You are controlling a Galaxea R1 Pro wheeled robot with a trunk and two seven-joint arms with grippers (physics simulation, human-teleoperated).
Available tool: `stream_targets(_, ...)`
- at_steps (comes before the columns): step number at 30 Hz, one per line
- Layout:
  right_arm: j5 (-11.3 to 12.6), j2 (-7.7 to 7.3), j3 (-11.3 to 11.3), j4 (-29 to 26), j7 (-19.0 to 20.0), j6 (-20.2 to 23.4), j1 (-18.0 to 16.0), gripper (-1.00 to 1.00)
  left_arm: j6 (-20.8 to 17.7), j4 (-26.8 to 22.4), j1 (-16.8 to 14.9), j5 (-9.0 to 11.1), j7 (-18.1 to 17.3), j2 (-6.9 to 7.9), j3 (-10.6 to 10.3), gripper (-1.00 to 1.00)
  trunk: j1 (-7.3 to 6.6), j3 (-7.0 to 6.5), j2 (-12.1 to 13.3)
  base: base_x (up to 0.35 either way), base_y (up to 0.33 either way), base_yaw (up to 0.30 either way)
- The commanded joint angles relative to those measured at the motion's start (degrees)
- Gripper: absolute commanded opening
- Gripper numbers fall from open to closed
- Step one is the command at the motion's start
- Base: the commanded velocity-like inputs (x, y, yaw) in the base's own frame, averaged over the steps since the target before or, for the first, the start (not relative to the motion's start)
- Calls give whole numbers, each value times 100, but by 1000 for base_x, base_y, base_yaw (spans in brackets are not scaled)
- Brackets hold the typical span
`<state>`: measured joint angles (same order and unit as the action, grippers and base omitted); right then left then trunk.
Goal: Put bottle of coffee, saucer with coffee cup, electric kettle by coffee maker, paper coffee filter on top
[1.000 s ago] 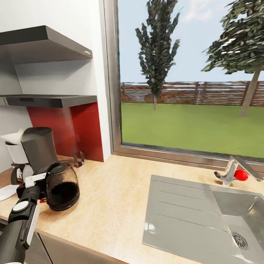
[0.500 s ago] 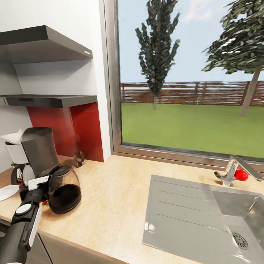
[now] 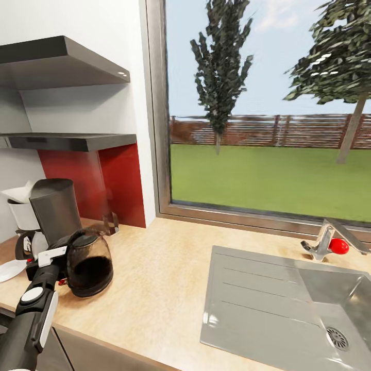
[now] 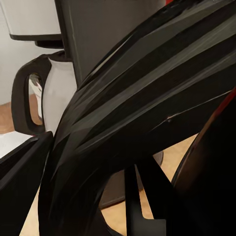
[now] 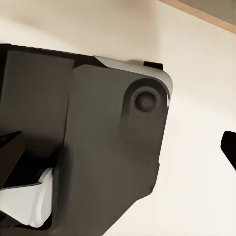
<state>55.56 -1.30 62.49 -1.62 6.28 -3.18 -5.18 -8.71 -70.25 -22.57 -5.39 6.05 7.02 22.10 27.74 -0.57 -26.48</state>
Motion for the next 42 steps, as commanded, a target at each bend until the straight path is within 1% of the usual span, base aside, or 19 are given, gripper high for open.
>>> stream_targets(1, 61, -2, 44, 2, 22, -11, 0, 100, -35, 15, -1, -79, 28, 1, -4, -100, 2, 2, -4, 0, 0, 0)
stream_targets(11, 61, -2, 44, 3, 22, -11, 6, 100, -30, 159, 2, -97, 28, 25, 3, -100, 2, 2, -4, 0, 0, 0)
stream_targets(14, 61, -2, 44, 3, 22, -12, 8, 100, 0, 291, 4, -101, 41, 45, 10, -100, 2, 2, -4, 0, 0, 0)
stream_targets(18, 61, -2, 44, 3, 22, -12, 8, 100, 251, 346, 1, -102, 59, 53, 13, -100, 2, 2, -4, 0, 0, 0)
stream_targets(22, 61, -2, 44, 3, 22, -12, 8, 100, 331, 353, 1, -102, 68, 54, 14, -100, 2, 2, -4, 0, 0, 0)
stream_targets(25, 61, -2, 44, 3, 22, -11, 8, 100, 350, 357, 8, -121, 237, 60, 14, -100, 2, 2, -4, 0, 0, 0)
stream_targets(28, 61, -2, 44, 3, 22, -11, 8, 100, 378, 361, 14, -225, 505, 59, 9, -100, 2, 2, -4, 0, 0, 0)
stream_targets(29, 61, -2, 44, 3, 22, -11, 8, 100, 381, 360, 15, -250, 536, 57, 8, -100, 2, 2, -4, 0, 0, 0)
stream_targets(33, 61, -2, 44, 3, 22, -13, 8, 100, 386, 360, 16, -310, 583, 54, 6, -100, 2, 2, -4, 0, 0, 0)
stream_targets(42, 61, -2, 44, 3, 22, -11, 8, 100, 390, 362, 16, -329, 591, 48, -1, -100, 2, 2, -4, 0, 0, 0)
